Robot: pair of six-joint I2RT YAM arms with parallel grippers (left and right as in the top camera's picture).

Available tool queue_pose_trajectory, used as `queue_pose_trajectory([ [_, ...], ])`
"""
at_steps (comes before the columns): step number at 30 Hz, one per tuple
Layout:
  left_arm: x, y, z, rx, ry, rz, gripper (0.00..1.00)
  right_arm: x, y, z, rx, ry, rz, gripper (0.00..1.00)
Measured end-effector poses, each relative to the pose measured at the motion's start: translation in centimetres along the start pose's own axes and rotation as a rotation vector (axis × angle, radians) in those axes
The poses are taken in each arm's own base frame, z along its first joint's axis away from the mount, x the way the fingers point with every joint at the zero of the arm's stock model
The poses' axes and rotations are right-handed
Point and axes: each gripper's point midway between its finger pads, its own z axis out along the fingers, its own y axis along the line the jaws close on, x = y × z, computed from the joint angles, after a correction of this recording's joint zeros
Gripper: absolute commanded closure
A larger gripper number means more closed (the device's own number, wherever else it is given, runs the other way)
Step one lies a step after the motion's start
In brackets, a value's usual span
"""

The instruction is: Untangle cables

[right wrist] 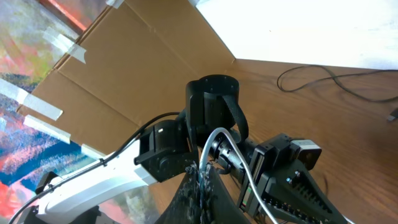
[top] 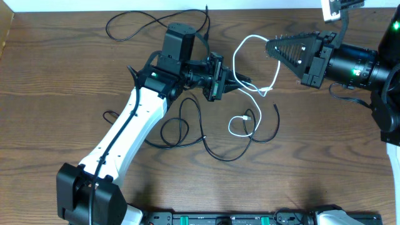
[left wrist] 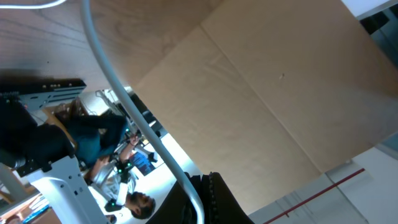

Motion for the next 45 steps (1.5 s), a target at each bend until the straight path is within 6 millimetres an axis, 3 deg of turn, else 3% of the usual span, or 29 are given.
queue_pose_trajectory([
  [5, -0.5, -0.3, -0.5, 0.012, -0.013, -0.005, 0.92, 0.1, 0.0, 0.0, 0.001, 0.002, 0.003, 0.99],
  [8, -0.7, -0.4, -0.8, 0.019, -0.020, -0.006, 0.92, 0.1, 0.0, 0.0, 0.001, 0.002, 0.003, 0.93],
  [10, -0.8, -0.5, -0.9, 0.021, -0.023, 0.001, 0.92, 0.1, -0.1, 0.0, 0.003, 0.005, 0.005, 0.76],
  [12, -0.8, -0.5, -0.8, 0.021, -0.024, 0.026, 0.93, 0.3, -0.2, 0.0, 0.006, 0.009, 0.008, 0.36],
  [13, -0.8, -0.6, -0.9, 0.025, -0.023, 0.053, 0.92, 0.4, -0.2, 0.0, 0.008, 0.012, 0.008, 0.24],
  [16, -0.5, -1.6, -0.9, 0.055, -0.014, 0.182, 0.92, 0.9, -0.4, 0.0, 0.016, 0.029, 0.008, 0.01],
  [21, 1.2, -3.2, -1.1, 0.105, 0.046, 0.346, 0.93, 2.2, -2.0, -0.2, 0.095, 0.063, 0.050, 0.01],
  [27, 3.9, -4.8, -1.3, 0.159, 0.118, 0.507, 0.93, 4.4, -7.0, -1.6, 0.387, 0.094, 0.150, 0.01],
  [32, 8.0, -6.4, -2.2, 0.231, 0.171, 0.663, 0.92, 5.9, -10.4, -3.6, 0.609, 0.115, 0.190, 0.01],
  [40, 14.2, -8.6, -5.1, 0.356, 0.231, 0.828, 0.93, 6.7, -12.5, -5.5, 0.772, 0.127, 0.202, 0.01],
  [45, 16.5, -9.8, -6.2, 0.388, 0.262, 0.829, 0.93, 6.7, -12.9, -5.9, 0.806, 0.125, 0.200, 0.01],
])
